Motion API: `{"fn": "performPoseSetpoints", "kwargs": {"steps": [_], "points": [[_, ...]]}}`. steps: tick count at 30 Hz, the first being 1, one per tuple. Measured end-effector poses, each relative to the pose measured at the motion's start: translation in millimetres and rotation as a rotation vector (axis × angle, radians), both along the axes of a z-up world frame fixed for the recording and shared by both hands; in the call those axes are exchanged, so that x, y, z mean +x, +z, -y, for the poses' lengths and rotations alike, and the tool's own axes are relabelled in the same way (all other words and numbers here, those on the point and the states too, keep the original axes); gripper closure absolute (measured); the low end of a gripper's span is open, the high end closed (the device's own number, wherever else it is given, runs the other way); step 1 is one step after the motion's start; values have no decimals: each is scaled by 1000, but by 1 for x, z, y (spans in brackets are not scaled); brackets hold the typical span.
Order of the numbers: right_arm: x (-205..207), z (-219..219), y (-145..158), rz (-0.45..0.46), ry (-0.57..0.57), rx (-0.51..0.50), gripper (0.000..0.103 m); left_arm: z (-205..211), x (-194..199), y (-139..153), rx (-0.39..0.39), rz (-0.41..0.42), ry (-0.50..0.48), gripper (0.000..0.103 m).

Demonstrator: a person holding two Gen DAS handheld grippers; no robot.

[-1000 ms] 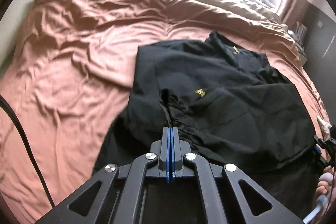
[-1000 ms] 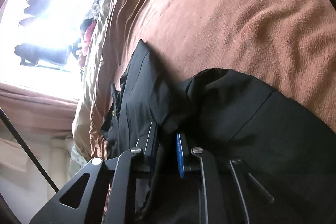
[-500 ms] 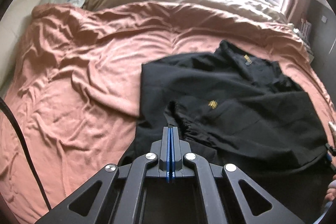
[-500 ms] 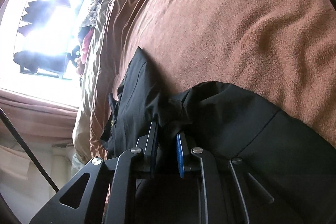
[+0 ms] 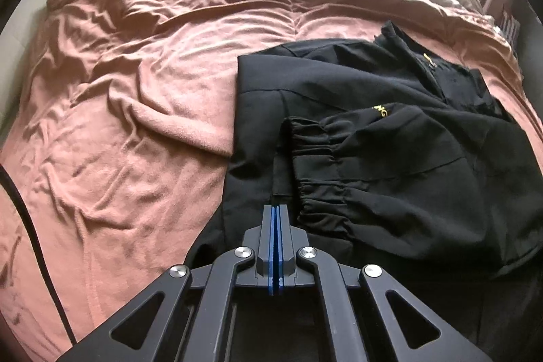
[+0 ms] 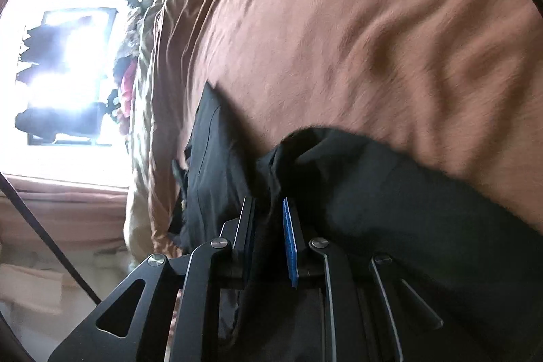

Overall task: Fold large clothes
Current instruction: 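Close the left tool on the jacket side edge and fold it inward, then open the left tool and lift both tools away from the jacket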

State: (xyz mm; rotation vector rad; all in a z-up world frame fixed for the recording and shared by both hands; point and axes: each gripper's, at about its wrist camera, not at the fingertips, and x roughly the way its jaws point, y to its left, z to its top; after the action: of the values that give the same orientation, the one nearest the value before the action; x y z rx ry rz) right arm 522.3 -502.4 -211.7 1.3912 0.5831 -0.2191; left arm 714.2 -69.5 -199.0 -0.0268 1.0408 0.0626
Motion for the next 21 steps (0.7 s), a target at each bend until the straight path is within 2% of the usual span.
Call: {"fn": "performPoseSetpoints", "kwargs": {"steps": [3, 6, 11, 19, 21], "points": [[-10, 0, 22, 49, 2, -52, 90, -3, -3, 7, 25, -10, 5, 98], [-2, -8, 41, 100, 58, -138, 90, -4, -8, 22, 10, 35, 21, 91], [32, -34, 45, 74, 193, -262, 90, 27, -6, 39, -22, 90, -45, 60], [79, -62, 47, -42, 358, -461, 90, 108, 11, 23, -60, 71, -174, 59], [87, -63, 51, -64, 379, -478, 90, 127, 15, 19, -56, 67, -203, 59]]}}
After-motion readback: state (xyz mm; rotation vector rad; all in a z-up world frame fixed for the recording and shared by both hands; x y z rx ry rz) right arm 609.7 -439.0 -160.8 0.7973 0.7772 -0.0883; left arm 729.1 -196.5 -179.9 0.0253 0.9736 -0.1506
